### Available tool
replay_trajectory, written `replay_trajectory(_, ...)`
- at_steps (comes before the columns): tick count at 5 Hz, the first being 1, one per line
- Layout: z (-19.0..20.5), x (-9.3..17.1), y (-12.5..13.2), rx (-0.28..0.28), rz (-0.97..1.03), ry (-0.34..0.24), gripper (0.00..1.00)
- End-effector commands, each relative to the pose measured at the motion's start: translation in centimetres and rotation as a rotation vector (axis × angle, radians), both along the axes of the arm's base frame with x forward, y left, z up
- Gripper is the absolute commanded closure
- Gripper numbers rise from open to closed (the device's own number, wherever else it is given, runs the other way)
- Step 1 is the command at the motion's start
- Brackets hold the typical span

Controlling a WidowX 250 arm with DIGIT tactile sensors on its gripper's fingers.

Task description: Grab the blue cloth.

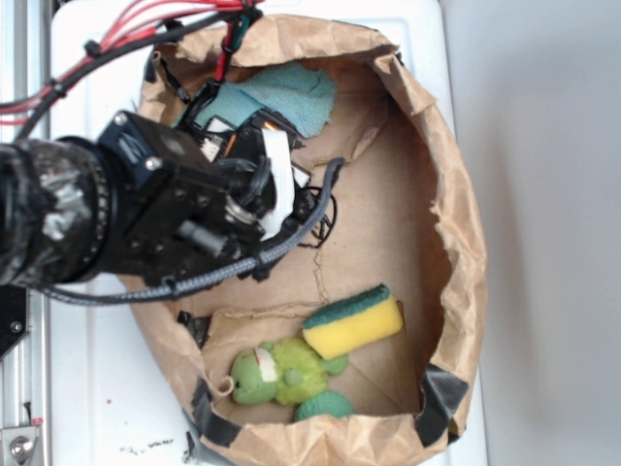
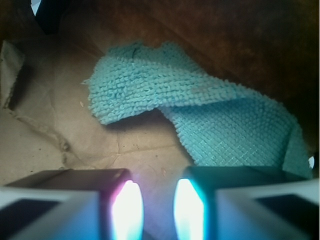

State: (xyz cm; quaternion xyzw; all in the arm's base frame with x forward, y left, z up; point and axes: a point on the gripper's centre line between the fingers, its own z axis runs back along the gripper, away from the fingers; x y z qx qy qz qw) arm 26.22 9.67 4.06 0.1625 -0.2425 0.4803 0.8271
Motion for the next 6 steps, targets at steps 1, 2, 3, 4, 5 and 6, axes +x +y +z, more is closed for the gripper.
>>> replay_trajectory(1,1.3,-0.3,1.1,0.054,0.14,-0.088,0.0)
replay_trajectory(2,0.2,0.4,1.1,0.104,0.177,-0.104,0.0)
replay_trajectory(3,-0.8,1.4,1.2,0.138,0.212,-0.101,0.0)
replay_trajectory(4,-1.4,2.6,1.5,0.163,0.258,-0.103,0.0)
replay_trajectory(5,-1.3,3.2,1.7,0.165,0.285,-0.117,0.0)
replay_trajectory(6,-1.2,3.4,1.7,0.165,0.284,-0.108,0.0)
